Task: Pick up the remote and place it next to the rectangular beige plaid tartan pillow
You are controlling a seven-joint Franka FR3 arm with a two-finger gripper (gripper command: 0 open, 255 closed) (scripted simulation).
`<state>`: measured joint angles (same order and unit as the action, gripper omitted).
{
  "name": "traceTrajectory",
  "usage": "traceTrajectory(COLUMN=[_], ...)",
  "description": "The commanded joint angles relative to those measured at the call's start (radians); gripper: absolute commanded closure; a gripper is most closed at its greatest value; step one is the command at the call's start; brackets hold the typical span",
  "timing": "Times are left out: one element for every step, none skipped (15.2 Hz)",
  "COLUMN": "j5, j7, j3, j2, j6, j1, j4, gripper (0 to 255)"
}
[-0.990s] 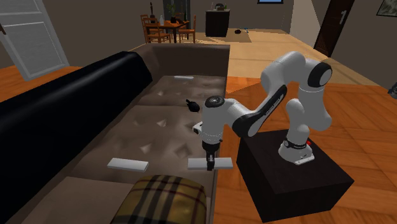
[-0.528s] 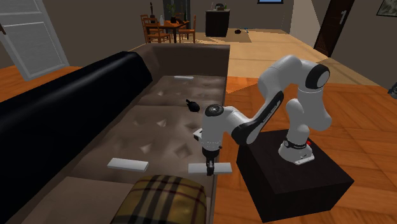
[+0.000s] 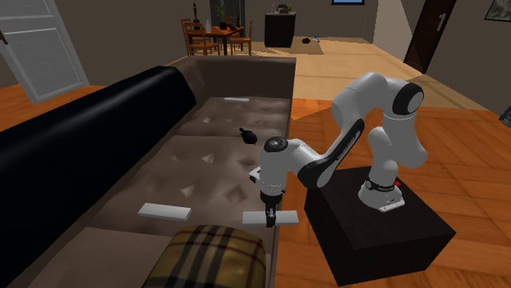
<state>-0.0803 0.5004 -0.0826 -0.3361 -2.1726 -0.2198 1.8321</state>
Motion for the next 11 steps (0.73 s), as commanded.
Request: traceTrajectory(j5=[0.000, 0.000, 0.000, 0.000, 0.000, 0.000, 0.002, 0.005, 0.007, 0.009, 0.009], j7=[0.000, 0.000, 0.000, 0.000, 0.000, 0.000, -0.002, -0.003, -0.005, -0.006, -0.006], j3=[0.000, 0.000, 0.000, 0.000, 0.000, 0.000, -0.001, -0.002, -0.003, -0.004, -0.004], j2=[0.000, 0.000, 0.000, 0.000, 0.000, 0.000, 0.015, 0.030, 0.043, 0.052, 0.052], j6=[0.000, 0.000, 0.000, 0.000, 0.000, 0.000, 0.028, 0.057, 0.086, 0.110, 0.110], j1=[0.000, 0.000, 0.000, 0.000, 0.000, 0.000, 0.000, 0.000, -0.001, -0.001, -0.001], j4=[0.000, 0.000, 0.000, 0.000, 0.000, 0.000, -0.013, -0.028, -0.044, -0.058, -0.058], gripper=[0, 0, 0, 0, 0, 0, 0, 0, 0, 0, 0])
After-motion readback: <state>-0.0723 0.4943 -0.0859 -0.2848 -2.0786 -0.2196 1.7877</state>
